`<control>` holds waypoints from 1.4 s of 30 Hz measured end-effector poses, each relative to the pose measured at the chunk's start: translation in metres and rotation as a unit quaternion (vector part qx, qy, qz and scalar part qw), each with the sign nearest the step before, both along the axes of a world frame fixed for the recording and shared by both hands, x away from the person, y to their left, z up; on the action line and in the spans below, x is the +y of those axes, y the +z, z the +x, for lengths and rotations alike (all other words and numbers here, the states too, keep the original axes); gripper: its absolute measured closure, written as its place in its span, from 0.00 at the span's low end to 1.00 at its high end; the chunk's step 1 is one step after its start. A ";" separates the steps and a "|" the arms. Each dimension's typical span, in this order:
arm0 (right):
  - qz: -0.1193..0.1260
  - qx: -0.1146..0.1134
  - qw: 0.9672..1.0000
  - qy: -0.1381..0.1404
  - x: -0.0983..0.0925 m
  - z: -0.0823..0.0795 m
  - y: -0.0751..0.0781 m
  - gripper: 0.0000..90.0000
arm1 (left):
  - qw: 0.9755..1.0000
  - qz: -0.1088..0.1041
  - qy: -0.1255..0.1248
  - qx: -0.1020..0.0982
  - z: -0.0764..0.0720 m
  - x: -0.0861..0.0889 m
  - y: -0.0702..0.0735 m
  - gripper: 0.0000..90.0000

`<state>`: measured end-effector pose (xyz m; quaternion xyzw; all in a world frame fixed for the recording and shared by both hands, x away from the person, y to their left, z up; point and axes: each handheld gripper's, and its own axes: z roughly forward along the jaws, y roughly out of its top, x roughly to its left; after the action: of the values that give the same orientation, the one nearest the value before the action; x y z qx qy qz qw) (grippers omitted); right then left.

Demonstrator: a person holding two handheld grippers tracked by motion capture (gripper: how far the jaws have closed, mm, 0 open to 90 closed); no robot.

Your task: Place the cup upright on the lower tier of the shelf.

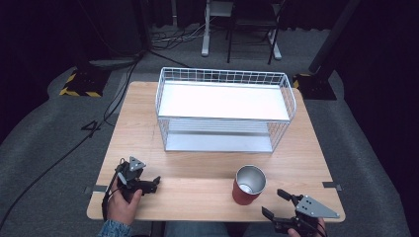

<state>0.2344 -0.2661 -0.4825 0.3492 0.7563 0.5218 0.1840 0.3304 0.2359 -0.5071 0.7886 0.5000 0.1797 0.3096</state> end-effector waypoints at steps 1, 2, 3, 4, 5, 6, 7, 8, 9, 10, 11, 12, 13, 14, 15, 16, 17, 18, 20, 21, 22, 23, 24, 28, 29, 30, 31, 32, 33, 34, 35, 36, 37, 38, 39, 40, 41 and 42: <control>0.000 0.001 1.000 0.001 0.003 0.001 -0.001 0.18 | 1.000 0.000 0.000 0.000 0.000 0.000 0.000 0.00; -0.001 0.002 1.000 0.002 0.007 0.003 -0.002 0.18 | 1.000 0.000 -0.001 0.000 0.000 0.000 0.000 0.00; -0.001 0.003 1.000 0.004 0.010 0.004 -0.004 0.18 | 1.000 0.000 -0.001 0.000 0.000 0.000 0.000 0.00; -0.002 0.004 1.000 0.007 0.013 0.006 -0.005 0.18 | 1.000 0.000 -0.001 0.000 0.000 0.000 0.000 0.00; 0.000 0.006 1.000 0.009 0.016 0.007 -0.007 0.18 | 1.000 0.000 -0.001 0.000 0.000 0.000 0.000 0.00; 0.001 0.008 1.000 0.010 0.020 0.008 -0.008 0.18 | 1.000 0.000 -0.001 0.000 0.000 0.000 0.000 0.00; 0.000 0.009 1.000 0.010 0.022 0.010 -0.009 0.18 | 1.000 -0.001 -0.001 0.000 0.000 0.000 0.000 0.00; 0.000 0.009 1.000 0.012 0.025 0.011 -0.011 0.18 | 1.000 -0.001 -0.001 0.000 0.000 0.000 0.000 0.00; 0.001 0.008 1.000 0.013 0.028 0.013 -0.012 0.18 | 1.000 -0.001 -0.001 -0.001 0.000 0.000 0.000 0.00; 0.001 0.009 1.000 0.012 0.030 0.014 -0.014 0.18 | 1.000 0.000 -0.002 -0.001 0.000 0.000 0.000 0.00; 0.001 0.009 1.000 0.012 0.030 0.014 -0.014 0.18 | 1.000 0.000 -0.002 -0.001 0.000 0.000 0.000 0.00; -0.003 0.009 1.000 0.011 0.033 0.016 -0.016 0.18 | 1.000 -0.001 -0.001 0.000 0.000 0.000 0.000 0.00; -0.002 0.010 1.000 0.010 0.034 0.017 -0.017 0.18 | 1.000 0.000 -0.001 -0.001 0.000 0.000 0.000 0.00; -0.001 0.010 1.000 0.009 0.035 0.019 -0.018 0.18 | 1.000 -0.001 -0.001 0.000 0.000 0.000 0.000 0.00; -0.001 0.008 1.000 0.007 0.037 0.020 -0.019 0.18 | 1.000 -0.001 -0.001 0.000 0.000 0.000 0.000 0.00; -0.002 0.008 1.000 0.003 0.038 0.021 -0.020 0.18 | 1.000 -0.001 -0.002 0.000 0.000 0.000 0.000 0.00; 0.000 0.008 1.000 0.003 0.040 0.022 -0.021 0.17 | 1.000 -0.001 -0.002 0.000 0.000 0.000 0.000 0.00; -0.001 0.009 1.000 0.004 0.042 0.024 -0.022 0.18 | 1.000 -0.001 -0.001 0.000 0.000 0.000 0.000 0.00; 0.001 0.008 1.000 0.008 0.047 0.027 -0.025 0.18 | 1.000 0.000 -0.002 -0.001 0.000 0.000 0.000 0.00; 0.000 0.007 1.000 0.008 0.049 0.028 -0.025 0.18 | 1.000 -0.001 -0.001 0.000 0.000 0.000 0.000 0.00; 0.001 0.008 1.000 0.007 0.051 0.029 -0.026 0.18 | 1.000 -0.001 -0.001 0.000 0.000 0.000 0.000 0.00; 0.001 0.009 1.000 0.008 0.052 0.030 -0.026 0.17 | 1.000 -0.001 -0.001 0.000 0.000 0.000 0.000 0.00; -0.001 0.007 1.000 0.008 0.053 0.031 -0.026 0.18 | 1.000 -0.001 -0.001 0.000 0.000 0.000 0.000 0.00; 0.003 0.004 1.000 0.007 0.056 0.034 -0.026 0.17 | 1.000 0.000 -0.002 -0.001 0.000 0.000 0.000 0.00; 0.003 0.005 1.000 0.006 0.057 0.035 -0.027 0.16 | 1.000 0.000 -0.002 -0.001 0.000 0.000 0.000 0.00; 0.003 0.005 1.000 0.006 0.058 0.036 -0.027 0.16 | 1.000 -0.001 -0.001 0.000 0.000 0.000 0.000 0.00; 0.002 0.006 1.000 0.005 0.059 0.037 -0.027 0.16 | 1.000 -0.001 -0.001 0.000 0.000 0.000 0.000 0.00; 0.002 0.007 1.000 0.004 0.060 0.038 -0.028 0.15 | 1.000 -0.001 -0.001 0.000 0.000 0.000 0.000 0.00; 0.003 0.007 1.000 0.003 0.062 0.038 -0.028 0.15 | 1.000 -0.001 -0.001 0.000 0.000 0.000 0.000 0.00; 0.003 0.008 1.000 0.002 0.063 0.039 -0.029 0.15 | 1.000 -0.001 -0.001 0.000 0.000 0.000 0.000 0.00; 0.004 0.007 1.000 0.002 0.064 0.040 -0.029 0.15 | 1.000 -0.001 -0.001 0.000 0.000 0.000 0.000 0.00; 0.004 0.007 1.000 0.002 0.064 0.040 -0.029 0.15 | 1.000 -0.001 -0.001 0.000 0.000 0.000 0.000 0.00; 0.004 0.006 1.000 0.001 0.065 0.041 -0.029 0.14 | 1.000 0.000 -0.001 -0.001 0.000 0.000 0.000 0.00; 0.006 0.008 1.000 0.002 0.066 0.042 -0.029 0.14 | 1.000 -0.001 -0.002 0.000 0.000 0.000 0.000 0.00; 0.010 0.012 1.000 0.000 0.066 0.042 -0.030 0.14 | 1.000 -0.001 -0.001 0.000 0.000 0.000 0.000 0.00; 0.015 0.014 1.000 -0.002 0.066 0.043 -0.030 0.13 | 1.000 -0.001 -0.001 -0.001 0.000 0.000 0.000 0.00; 0.017 0.016 1.000 -0.001 0.066 0.043 -0.030 0.13 | 1.000 -0.001 -0.001 -0.001 0.000 0.000 0.000 0.00; 0.018 0.018 1.000 -0.002 0.066 0.043 -0.030 0.13 | 1.000 -0.001 -0.001 0.000 0.000 0.000 0.000 0.00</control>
<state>0.2777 -0.2004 -0.5129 0.3627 0.7495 0.5286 0.1652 0.3300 0.2361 -0.5071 0.7891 0.4989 0.1792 0.3105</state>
